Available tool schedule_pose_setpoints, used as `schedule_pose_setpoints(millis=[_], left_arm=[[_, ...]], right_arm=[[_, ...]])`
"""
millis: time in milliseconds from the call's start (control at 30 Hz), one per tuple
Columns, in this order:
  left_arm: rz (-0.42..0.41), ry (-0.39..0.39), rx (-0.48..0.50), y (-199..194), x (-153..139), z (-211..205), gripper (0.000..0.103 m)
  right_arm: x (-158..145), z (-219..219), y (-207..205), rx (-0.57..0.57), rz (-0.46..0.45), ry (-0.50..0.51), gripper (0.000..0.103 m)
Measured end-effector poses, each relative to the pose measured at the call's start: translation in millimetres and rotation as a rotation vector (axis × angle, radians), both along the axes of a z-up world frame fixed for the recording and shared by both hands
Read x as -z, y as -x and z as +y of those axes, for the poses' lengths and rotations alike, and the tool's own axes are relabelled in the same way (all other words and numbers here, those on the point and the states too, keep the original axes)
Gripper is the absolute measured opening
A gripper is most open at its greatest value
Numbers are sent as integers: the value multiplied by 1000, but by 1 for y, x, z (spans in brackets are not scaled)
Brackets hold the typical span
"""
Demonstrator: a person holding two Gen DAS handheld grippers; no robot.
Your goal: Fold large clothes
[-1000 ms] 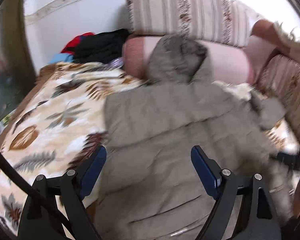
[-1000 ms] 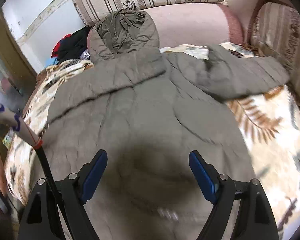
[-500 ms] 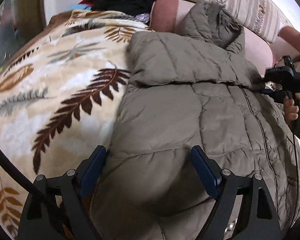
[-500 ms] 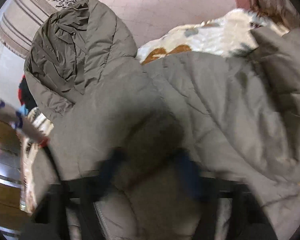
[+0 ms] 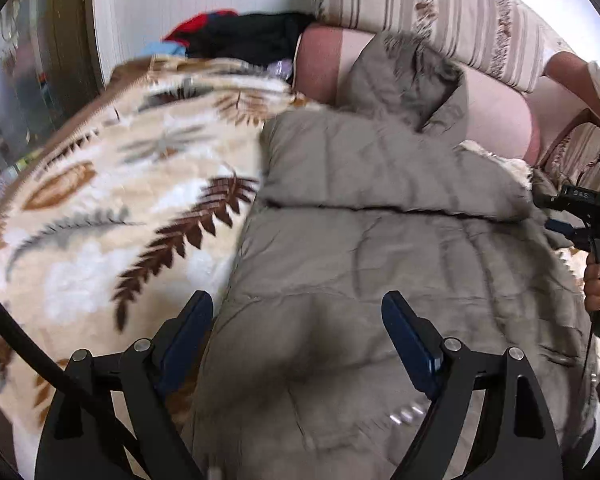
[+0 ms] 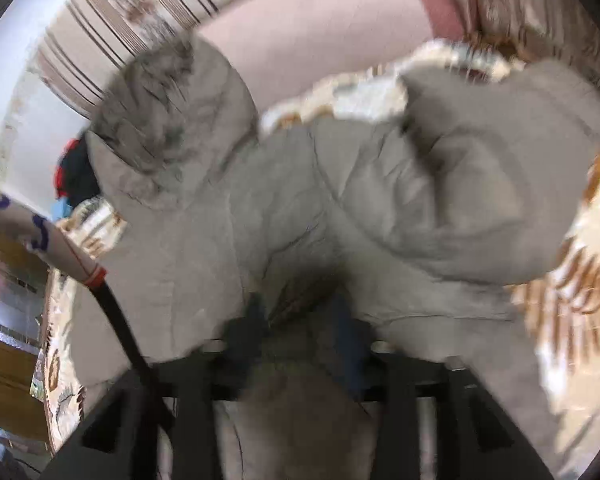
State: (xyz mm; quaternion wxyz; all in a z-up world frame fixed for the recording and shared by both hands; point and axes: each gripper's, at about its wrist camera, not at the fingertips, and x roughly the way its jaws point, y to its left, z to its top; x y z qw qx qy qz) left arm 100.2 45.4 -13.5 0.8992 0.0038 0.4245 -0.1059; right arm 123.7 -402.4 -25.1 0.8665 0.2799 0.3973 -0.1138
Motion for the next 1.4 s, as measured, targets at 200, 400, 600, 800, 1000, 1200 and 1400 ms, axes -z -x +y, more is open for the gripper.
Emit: schedule_pose_setpoints(millis=[200,400,600,800,1000,1200,1400], left_arm=[[2,67,25,51,-62,-18,85],[-16,31,50,85,-99,-40,85],[-3,-14,7,74,-97,-55,85],[17,-49,-18,49,-79,-71,86],[83,-76,-45,31,-47,-74,86],[70,-51,-27,34,-38,-63,85],[-8,-4,-33,57,-49,-33,86]], right_arm=[[-33,-60,69,85,-65,103,85],[6,-201,125,381,47,70,74],[51,-304,135,567,49,-105,71],[67,-354,98,622,2,-165,70],[53,-361,72,613,6,-127,12],[-43,-308,77,495,-51,113,9],[-156,-198,62,306,-171,287,9]])
